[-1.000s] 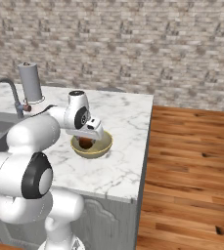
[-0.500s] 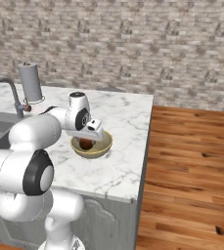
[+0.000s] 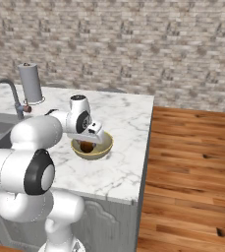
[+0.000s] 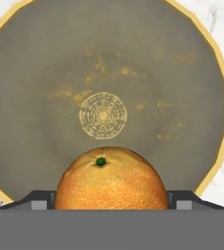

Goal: Pick the oranges from the cabinet and place them in one bowl. Pick the avocado from the sink and place it in the other bowl.

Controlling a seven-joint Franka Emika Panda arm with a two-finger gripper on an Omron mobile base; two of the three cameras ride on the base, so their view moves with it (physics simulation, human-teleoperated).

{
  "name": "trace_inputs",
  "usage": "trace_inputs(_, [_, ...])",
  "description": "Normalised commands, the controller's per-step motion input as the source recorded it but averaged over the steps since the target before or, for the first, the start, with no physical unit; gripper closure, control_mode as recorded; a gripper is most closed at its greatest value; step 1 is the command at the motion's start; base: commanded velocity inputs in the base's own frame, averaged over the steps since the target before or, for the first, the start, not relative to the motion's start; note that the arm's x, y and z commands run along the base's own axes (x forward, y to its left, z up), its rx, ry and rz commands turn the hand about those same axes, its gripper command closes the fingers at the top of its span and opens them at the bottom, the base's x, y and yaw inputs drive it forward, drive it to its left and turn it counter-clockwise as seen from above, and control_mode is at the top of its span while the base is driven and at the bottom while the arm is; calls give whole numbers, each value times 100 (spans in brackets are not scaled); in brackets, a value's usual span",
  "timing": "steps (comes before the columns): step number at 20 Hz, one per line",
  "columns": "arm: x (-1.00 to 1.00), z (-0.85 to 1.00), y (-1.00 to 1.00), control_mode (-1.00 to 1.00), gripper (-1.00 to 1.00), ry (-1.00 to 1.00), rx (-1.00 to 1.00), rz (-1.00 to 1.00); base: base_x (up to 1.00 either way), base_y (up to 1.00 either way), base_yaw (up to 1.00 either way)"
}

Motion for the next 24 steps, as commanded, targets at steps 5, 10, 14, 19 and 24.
trace_inputs(5, [3, -10, 0, -100, 100, 0, 0, 0, 0, 0, 0])
trace_inputs(10, [4, -11, 0, -100, 100, 0, 0, 0, 0, 0, 0])
trace_inputs(14, [4, -10, 0, -100, 100, 0, 0, 0, 0, 0, 0])
trace_inputs(19, [5, -8, 0, -100, 100, 0, 0, 0, 0, 0, 0])
trace_inputs(24, [4, -8, 0, -100, 100, 0, 0, 0, 0, 0, 0])
